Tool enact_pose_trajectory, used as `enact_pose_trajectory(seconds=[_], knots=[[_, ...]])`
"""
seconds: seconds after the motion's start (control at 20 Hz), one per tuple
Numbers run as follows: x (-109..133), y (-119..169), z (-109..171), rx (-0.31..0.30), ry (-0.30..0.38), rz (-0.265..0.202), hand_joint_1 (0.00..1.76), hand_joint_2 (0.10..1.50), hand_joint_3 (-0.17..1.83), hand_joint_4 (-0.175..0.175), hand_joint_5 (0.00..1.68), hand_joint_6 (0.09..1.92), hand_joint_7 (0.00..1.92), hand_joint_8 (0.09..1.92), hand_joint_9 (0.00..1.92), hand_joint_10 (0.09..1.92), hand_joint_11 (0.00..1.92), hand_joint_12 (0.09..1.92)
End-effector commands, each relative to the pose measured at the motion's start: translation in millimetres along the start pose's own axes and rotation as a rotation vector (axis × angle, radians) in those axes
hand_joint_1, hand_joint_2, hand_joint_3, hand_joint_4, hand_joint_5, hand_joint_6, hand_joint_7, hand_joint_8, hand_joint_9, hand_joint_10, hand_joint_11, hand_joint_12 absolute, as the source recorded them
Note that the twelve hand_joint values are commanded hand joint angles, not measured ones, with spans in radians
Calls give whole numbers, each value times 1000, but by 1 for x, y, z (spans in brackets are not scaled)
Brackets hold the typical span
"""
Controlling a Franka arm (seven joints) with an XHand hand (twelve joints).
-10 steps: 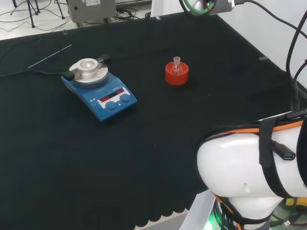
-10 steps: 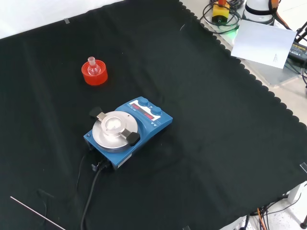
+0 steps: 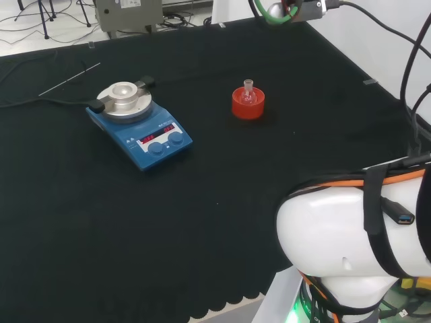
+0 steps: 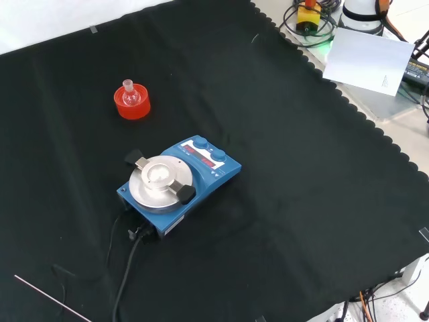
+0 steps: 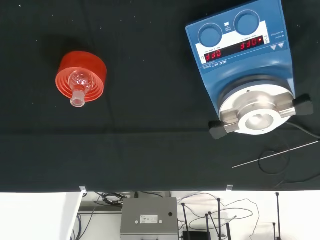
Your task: Pick up the round-bottom flask.
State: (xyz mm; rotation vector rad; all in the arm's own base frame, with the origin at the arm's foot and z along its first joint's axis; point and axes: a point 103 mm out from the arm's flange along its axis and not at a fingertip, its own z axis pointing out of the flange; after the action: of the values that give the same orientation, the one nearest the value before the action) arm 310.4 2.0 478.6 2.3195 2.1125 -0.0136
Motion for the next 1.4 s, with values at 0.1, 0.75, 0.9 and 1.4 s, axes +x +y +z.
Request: enact_pose_trajectory(seconds=[0.1,0.75,0.9,1.4], knots=[[-6,7,8,1,20,28,4,1324,257,-14,253,87,114,472,125,606,0,907],[-31,98,55,23,94,51,124,1280,194,-28,320,87,164,509,185,632,0,1039],[-44,126,70,25,117,57,141,1272,188,-29,321,87,163,512,188,634,0,1052],[-70,203,139,38,197,93,478,1111,127,-39,343,87,183,547,254,664,0,1185]])
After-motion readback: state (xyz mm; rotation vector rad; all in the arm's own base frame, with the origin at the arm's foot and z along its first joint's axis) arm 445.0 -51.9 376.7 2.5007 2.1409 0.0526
